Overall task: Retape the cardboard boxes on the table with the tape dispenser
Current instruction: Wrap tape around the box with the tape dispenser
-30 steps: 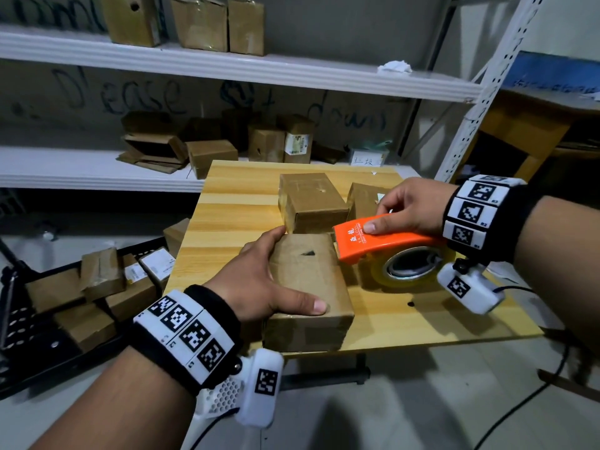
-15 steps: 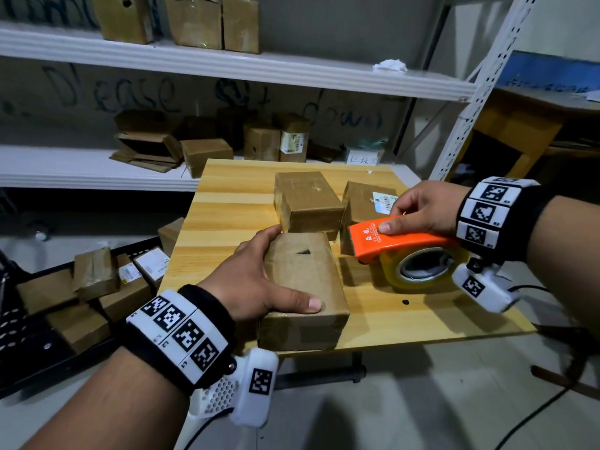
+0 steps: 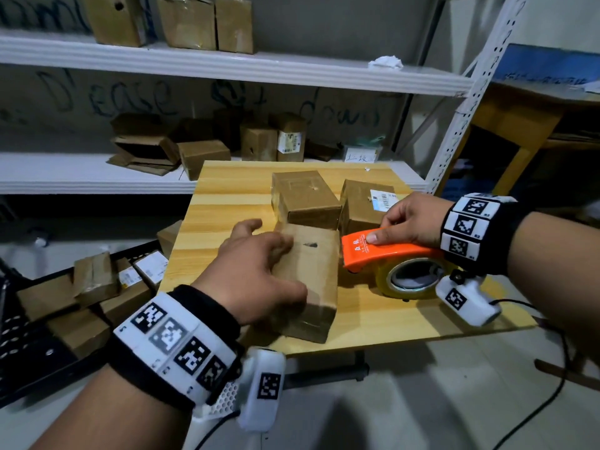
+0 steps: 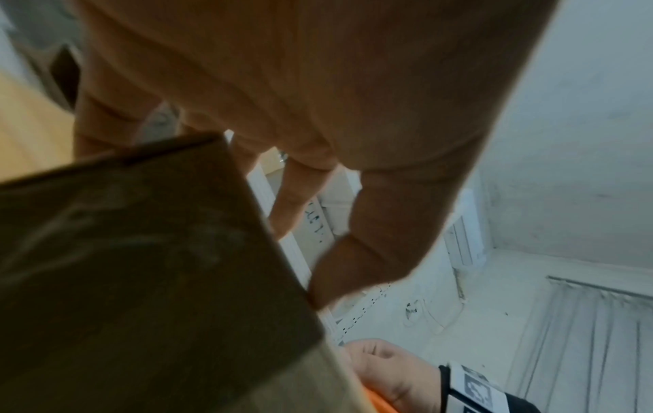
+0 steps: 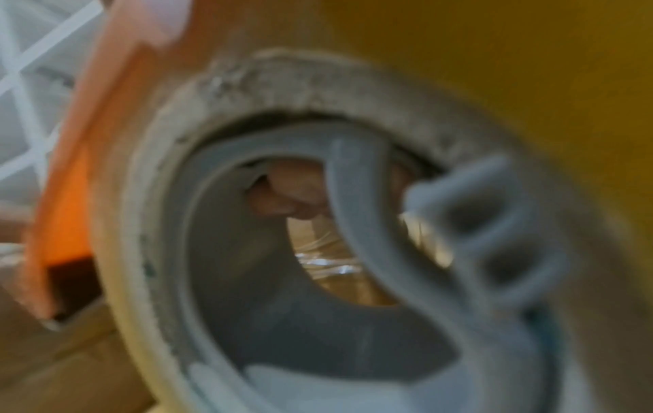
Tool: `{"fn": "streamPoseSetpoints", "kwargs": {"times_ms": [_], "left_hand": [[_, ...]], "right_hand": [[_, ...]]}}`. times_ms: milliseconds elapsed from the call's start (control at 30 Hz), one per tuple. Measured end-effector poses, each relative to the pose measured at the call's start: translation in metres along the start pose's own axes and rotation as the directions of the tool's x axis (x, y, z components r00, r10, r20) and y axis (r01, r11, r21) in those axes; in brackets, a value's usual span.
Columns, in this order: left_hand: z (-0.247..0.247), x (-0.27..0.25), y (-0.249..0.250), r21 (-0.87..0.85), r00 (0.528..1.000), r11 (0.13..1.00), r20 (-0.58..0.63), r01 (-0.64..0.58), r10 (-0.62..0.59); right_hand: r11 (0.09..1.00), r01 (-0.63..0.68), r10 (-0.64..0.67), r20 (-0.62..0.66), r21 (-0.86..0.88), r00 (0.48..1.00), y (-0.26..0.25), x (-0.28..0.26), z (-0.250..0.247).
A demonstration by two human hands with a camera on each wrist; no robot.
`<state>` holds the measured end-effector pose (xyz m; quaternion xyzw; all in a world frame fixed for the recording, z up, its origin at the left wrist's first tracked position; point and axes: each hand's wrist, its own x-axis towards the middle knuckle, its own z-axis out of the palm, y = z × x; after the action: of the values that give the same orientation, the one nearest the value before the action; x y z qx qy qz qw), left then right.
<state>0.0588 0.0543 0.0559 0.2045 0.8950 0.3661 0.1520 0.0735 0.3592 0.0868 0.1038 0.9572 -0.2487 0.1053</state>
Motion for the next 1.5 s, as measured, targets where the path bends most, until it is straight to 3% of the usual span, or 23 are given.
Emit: {"fn": "streamPoseSetpoints", "kwargs": {"times_ms": [200, 467, 967, 1500], "left_hand": [[0.03, -0.009, 0.017, 0.376, 0.993, 0.926, -0.117, 0.014, 0.032], [0.039, -0.005, 0.014, 0.514, 0.991, 0.853, -0.129, 0.091, -0.028], [0.027, -0.005, 0.008, 0.373, 0.989, 0.922, -0.136, 0.108, -0.06], [0.007, -0.007, -0.009, -0.011, 0.988, 0.995, -0.117, 0.104, -0.104]], "right_hand": [[0.999, -0.045, 0.047, -0.051, 0.023, 0.998, -0.003, -0.001, 0.009], [0.998, -0.063, 0.064, -0.093, 0.019, 0.994, -0.004, -0.005, 0.016], [0.997, -0.015, 0.021, -0.083, 0.071, 0.996, 0.006, -0.026, 0.006], [0.993, -0.032, 0.036, -0.036, 0.116, 0.999, -0.003, -0.031, 0.003]]}}
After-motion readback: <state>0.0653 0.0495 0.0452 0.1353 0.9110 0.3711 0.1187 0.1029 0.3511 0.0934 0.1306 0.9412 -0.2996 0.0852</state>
